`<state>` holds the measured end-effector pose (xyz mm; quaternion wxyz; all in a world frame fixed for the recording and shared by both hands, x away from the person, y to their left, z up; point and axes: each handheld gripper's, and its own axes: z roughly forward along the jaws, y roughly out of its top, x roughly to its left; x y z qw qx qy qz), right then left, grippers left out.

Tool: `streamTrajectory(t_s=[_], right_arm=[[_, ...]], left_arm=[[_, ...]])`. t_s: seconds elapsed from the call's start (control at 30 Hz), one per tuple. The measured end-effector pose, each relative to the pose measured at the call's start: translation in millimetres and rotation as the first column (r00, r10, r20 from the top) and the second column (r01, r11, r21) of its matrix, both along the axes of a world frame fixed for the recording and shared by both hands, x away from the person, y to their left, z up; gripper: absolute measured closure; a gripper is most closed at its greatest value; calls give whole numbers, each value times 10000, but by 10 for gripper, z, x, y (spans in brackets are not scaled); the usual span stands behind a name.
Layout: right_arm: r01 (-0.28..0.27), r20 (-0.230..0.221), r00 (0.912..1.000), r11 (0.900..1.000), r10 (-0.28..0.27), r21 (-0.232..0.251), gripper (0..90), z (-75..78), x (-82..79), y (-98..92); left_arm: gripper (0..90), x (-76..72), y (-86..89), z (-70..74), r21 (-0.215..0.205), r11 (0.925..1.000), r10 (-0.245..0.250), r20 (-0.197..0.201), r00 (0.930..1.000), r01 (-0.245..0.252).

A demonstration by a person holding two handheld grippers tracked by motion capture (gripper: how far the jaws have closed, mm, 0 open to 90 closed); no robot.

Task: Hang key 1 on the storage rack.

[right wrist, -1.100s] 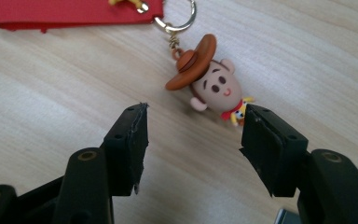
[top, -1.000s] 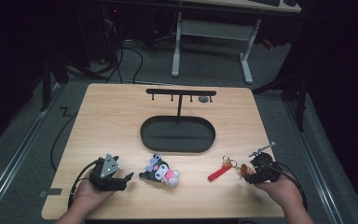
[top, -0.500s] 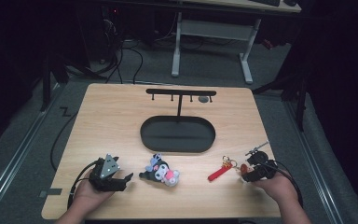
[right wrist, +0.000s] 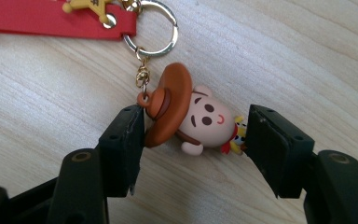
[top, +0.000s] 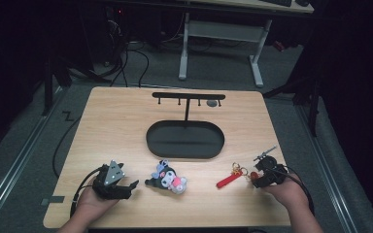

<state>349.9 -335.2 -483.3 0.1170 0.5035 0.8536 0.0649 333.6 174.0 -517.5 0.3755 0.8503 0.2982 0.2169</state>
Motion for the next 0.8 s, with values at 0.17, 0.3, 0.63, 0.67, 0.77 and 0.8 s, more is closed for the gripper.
streamTrajectory(t_s=[0.17,0.3,0.63,0.67,0.77,0.8], right_arm=[[-67,69,10000,9996,65,290,379,43,-18,-8],[211,205,9995,9974,-225,692,435,109,-5,-20],[-143,-76,9999,9991,146,388,332,87,-39,-6],[-167,13,9999,9986,167,499,332,73,-39,-9],[-283,160,9995,9977,273,623,328,38,-27,12],[-275,158,9995,9970,264,726,327,25,-20,25]], left_arm=[[188,4,-1,-6,7,10000,-16,-28,10000,16],[188,-4,-2,-3,9,10000,-23,-12,10000,23],[189,4,-10,-14,36,10000,-79,-81,9999,79],[189,5,-10,-14,35,10000,-74,-91,9999,74],[189,0,-14,-15,24,10000,-74,-104,9999,74],[189,-1,-15,-16,18,10000,-77,-114,9999,77]])
